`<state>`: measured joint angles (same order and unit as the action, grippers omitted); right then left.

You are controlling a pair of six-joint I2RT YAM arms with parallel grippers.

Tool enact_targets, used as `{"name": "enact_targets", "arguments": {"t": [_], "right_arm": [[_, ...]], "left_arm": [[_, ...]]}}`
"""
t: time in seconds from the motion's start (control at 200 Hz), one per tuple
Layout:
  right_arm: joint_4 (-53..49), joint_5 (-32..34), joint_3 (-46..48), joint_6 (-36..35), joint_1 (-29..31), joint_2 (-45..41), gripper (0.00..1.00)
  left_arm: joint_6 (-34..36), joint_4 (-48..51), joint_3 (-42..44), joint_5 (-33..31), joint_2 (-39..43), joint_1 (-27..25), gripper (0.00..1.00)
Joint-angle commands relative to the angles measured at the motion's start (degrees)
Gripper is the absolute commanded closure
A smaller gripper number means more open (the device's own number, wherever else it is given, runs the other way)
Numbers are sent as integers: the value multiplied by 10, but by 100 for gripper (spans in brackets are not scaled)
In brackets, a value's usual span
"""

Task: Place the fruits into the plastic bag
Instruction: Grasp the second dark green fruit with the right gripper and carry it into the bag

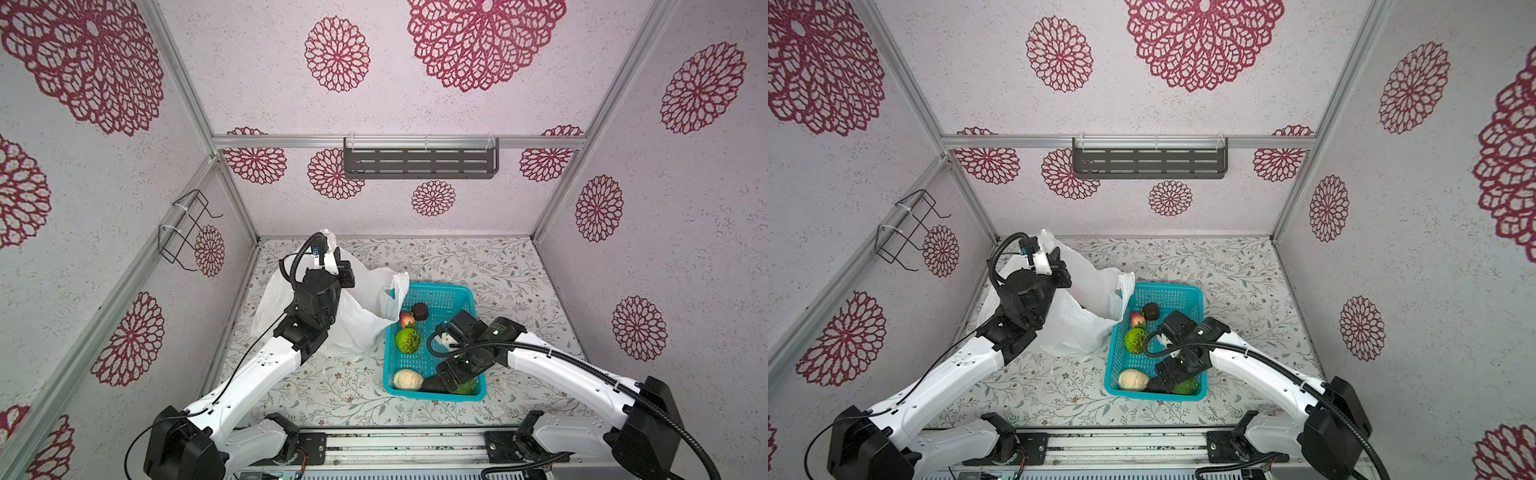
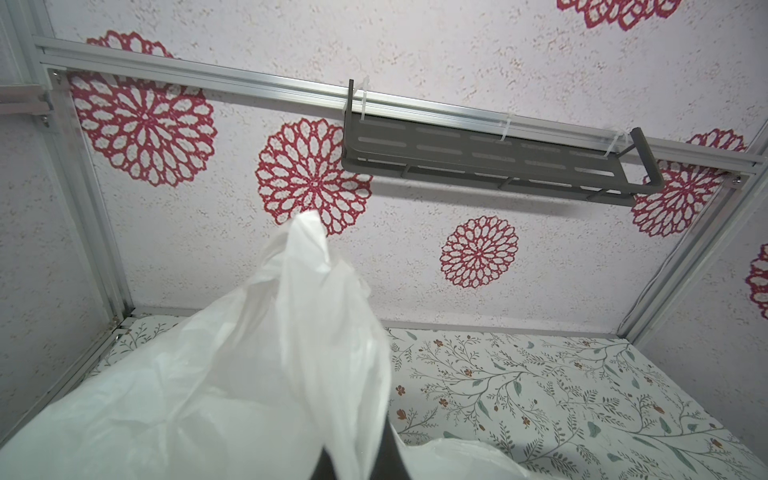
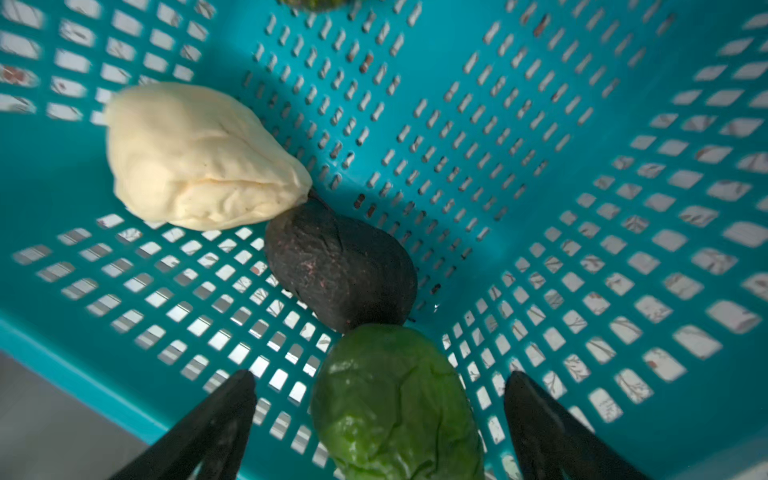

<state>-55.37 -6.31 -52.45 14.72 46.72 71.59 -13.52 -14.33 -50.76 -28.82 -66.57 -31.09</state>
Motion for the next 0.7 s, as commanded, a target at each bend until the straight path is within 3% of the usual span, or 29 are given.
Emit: {"name": "enact_targets", "arguments": {"t": [0.0,0.08,0.22,0.265,0.505,0.695], "right_arm": [[-26,-22,13,7,0,9,10],[-22,-38,18,8,0,16,18],[-25,-40,12,0,0,24,48],[-24,-37,10,-1,0,24,53],[-21,26,-63,-2,-23,24,58],[88,56,-193,-24,-40,58,59]], "left_arm": [[1,-18,-5,-2,6,1,100],[2,-19,-4,-3,8,1,100],[5,-19,-4,-6,10,1,100],[5,-19,-4,-6,11,1,100],[0,-16,0,-3,18,1,100],[-19,-16,10,-4,24,2,100]]}}
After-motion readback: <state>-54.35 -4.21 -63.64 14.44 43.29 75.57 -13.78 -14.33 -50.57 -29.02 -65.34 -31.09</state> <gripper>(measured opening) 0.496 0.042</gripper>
